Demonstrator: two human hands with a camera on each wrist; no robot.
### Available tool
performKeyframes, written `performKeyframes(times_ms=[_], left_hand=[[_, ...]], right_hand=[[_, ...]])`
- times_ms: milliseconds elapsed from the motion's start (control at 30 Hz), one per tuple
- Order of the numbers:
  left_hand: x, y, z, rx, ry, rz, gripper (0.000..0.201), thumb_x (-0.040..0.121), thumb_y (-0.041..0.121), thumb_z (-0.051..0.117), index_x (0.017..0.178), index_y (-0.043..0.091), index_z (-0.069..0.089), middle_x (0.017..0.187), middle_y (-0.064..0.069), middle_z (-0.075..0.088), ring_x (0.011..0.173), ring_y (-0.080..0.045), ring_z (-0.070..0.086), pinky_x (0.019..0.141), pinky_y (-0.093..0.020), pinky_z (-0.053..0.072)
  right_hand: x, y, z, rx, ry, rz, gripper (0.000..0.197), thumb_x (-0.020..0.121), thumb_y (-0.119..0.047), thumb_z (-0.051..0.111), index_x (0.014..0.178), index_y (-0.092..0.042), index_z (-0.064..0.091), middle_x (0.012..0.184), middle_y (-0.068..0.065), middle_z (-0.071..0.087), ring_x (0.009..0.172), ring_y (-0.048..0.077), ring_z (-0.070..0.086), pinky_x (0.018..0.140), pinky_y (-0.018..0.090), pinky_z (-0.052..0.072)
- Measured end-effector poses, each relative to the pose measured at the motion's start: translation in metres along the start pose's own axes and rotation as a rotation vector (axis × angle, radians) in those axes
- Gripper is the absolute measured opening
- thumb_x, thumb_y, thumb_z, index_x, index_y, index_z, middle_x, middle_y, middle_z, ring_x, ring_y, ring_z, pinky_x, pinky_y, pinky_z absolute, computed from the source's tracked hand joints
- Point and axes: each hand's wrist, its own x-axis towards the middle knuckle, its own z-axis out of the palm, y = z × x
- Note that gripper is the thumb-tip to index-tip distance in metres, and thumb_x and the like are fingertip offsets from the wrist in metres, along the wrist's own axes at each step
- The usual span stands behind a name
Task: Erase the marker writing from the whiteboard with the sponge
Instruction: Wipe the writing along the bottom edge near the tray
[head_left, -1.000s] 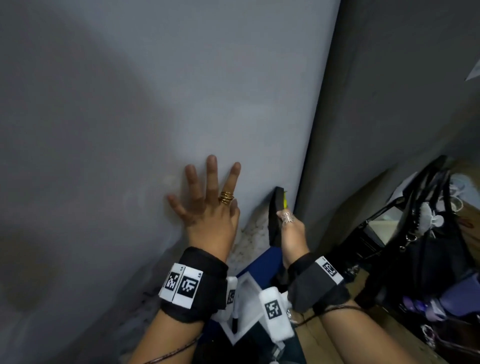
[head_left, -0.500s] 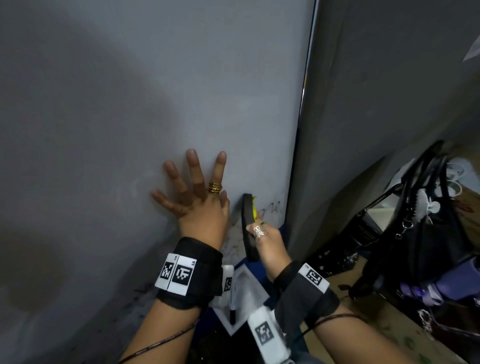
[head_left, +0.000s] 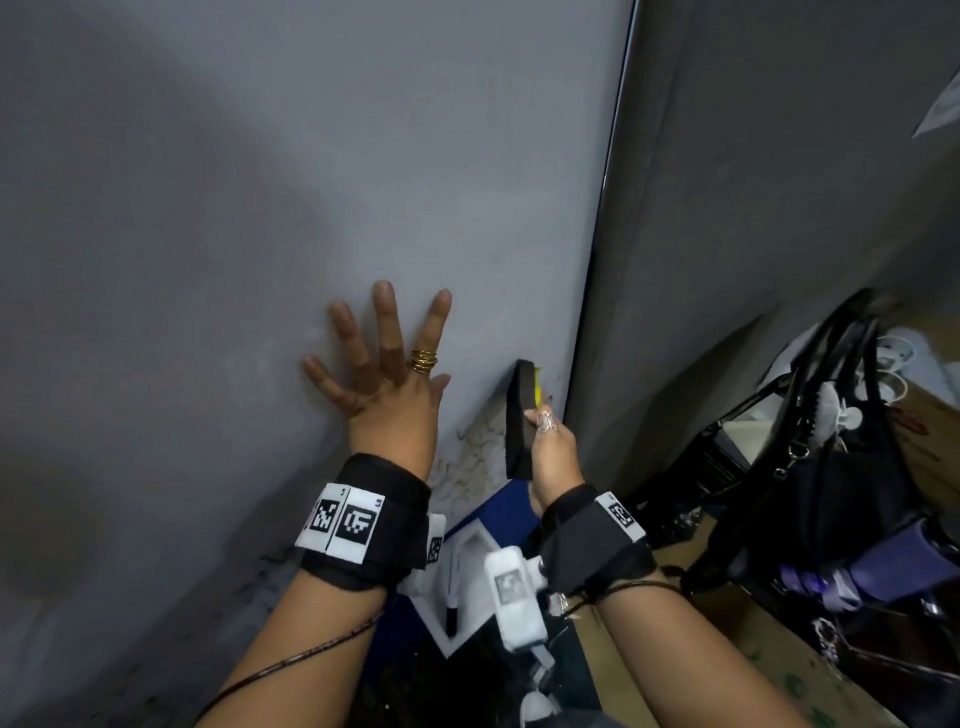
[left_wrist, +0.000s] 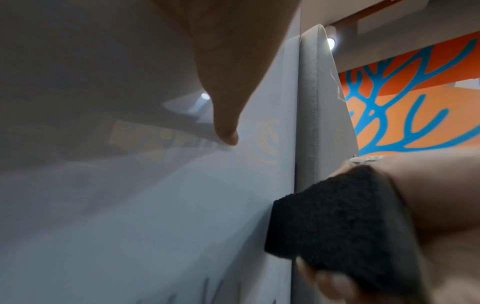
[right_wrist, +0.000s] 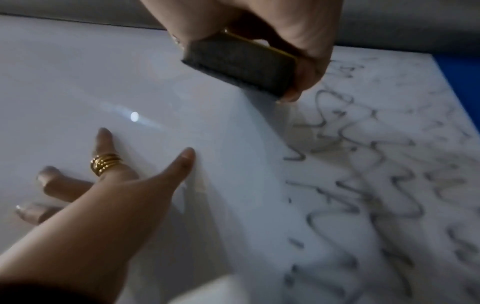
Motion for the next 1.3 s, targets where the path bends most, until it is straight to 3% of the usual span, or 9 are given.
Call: performKeyframes(times_ms=[133, 233, 333, 533, 767, 933, 1067, 1167, 1300], left_hand=[[0.003, -0.001, 0.001, 0.024, 0.023, 0.002, 0.11, 0.074, 0.068, 0.057, 0.146, 0.037, -0.02, 0.146, -0.018, -0.041, 0.131, -0.045, -0.036, 0.096, -0.07, 0.01], [0.002, -0.001, 0.002, 0.015, 0.041, -0.003, 0.113, 0.073, 0.069, 0.058, 0.145, 0.037, -0.022, 0.146, -0.017, -0.04, 0.132, -0.044, -0.036, 0.101, -0.071, 0.003], [0.002, -0.001, 0.003, 0.027, 0.047, 0.003, 0.112, 0.074, 0.068, 0.058, 0.146, 0.037, -0.022, 0.146, -0.017, -0.04, 0.133, -0.044, -0.034, 0.099, -0.071, 0.004], [0.001, -0.002, 0.005, 0.01, 0.026, 0.021, 0.099, 0.078, 0.066, 0.055, 0.148, 0.04, -0.011, 0.146, -0.016, -0.04, 0.133, -0.043, -0.035, 0.098, -0.07, 0.005], [0.0, -0.003, 0.004, -0.016, 0.022, 0.022, 0.1, 0.077, 0.063, 0.058, 0.148, 0.041, -0.01, 0.146, -0.013, -0.041, 0.132, -0.041, -0.037, 0.097, -0.07, 0.005], [0.0, -0.001, 0.003, -0.011, 0.008, 0.018, 0.098, 0.079, 0.063, 0.056, 0.148, 0.041, -0.01, 0.146, -0.013, -0.042, 0.132, -0.042, -0.038, 0.098, -0.071, 0.005], [0.0, 0.0, 0.002, -0.039, 0.003, 0.011, 0.096, 0.08, 0.062, 0.058, 0.148, 0.041, -0.006, 0.146, -0.012, -0.042, 0.131, -0.041, -0.039, 0.097, -0.07, 0.003], [0.0, -0.001, 0.003, -0.033, 0.007, 0.012, 0.095, 0.079, 0.062, 0.059, 0.149, 0.042, -0.002, 0.146, -0.011, -0.042, 0.131, -0.041, -0.039, 0.097, -0.07, 0.003], [0.0, -0.001, 0.0, -0.035, -0.027, 0.033, 0.098, 0.078, 0.061, 0.06, 0.148, 0.042, -0.006, 0.145, -0.012, -0.044, 0.129, -0.041, -0.041, 0.096, -0.071, 0.001]], right_hand=[[0.033, -0.031, -0.006, -0.13, 0.169, -0.137, 0.027, 0.098, -0.021, 0.041, 0.098, -0.004, 0.062, 0.097, 0.008, 0.054, 0.093, 0.02, 0.048, 0.083, 0.027, 0.036], [0.058, -0.054, -0.014, -0.185, 0.217, -0.142, 0.026, 0.097, -0.022, 0.042, 0.1, -0.004, 0.061, 0.101, 0.009, 0.054, 0.096, 0.023, 0.05, 0.087, 0.03, 0.038], [0.045, -0.042, -0.003, -0.253, 0.126, -0.147, 0.033, 0.093, -0.023, 0.042, 0.113, -0.003, 0.058, 0.096, 0.011, 0.053, 0.096, 0.029, 0.053, 0.086, 0.032, 0.042], [-0.003, -0.008, 0.008, -0.162, -0.115, -0.216, 0.047, 0.098, -0.008, 0.038, 0.144, -0.015, 0.03, 0.125, -0.01, 0.039, 0.113, 0.005, 0.038, 0.085, 0.009, 0.03], [0.063, -0.049, -0.017, -0.202, 0.14, -0.246, 0.036, 0.095, -0.012, 0.043, 0.129, -0.005, 0.052, 0.107, 0.004, 0.053, 0.101, 0.018, 0.048, 0.095, 0.03, 0.037], [0.043, -0.03, -0.015, -0.178, 0.029, -0.133, 0.024, 0.092, -0.011, 0.048, 0.102, 0.007, 0.061, 0.09, 0.011, 0.053, 0.088, 0.022, 0.049, 0.078, 0.031, 0.038], [-0.006, 0.007, -0.001, -0.148, -0.198, -0.104, 0.036, 0.097, -0.01, 0.041, 0.132, -0.013, 0.048, 0.116, -0.007, 0.05, 0.112, 0.013, 0.045, 0.094, 0.021, 0.033], [0.002, 0.01, -0.002, -0.167, -0.153, -0.169, 0.045, 0.098, -0.011, 0.04, 0.143, -0.013, 0.034, 0.12, -0.011, 0.041, 0.112, 0.005, 0.038, 0.088, 0.009, 0.028], [0.063, -0.003, -0.024, -0.202, 0.113, -0.014, 0.032, 0.096, -0.02, 0.044, 0.118, -0.004, 0.06, 0.118, 0.012, 0.058, 0.113, 0.028, 0.051, 0.097, 0.033, 0.038]])
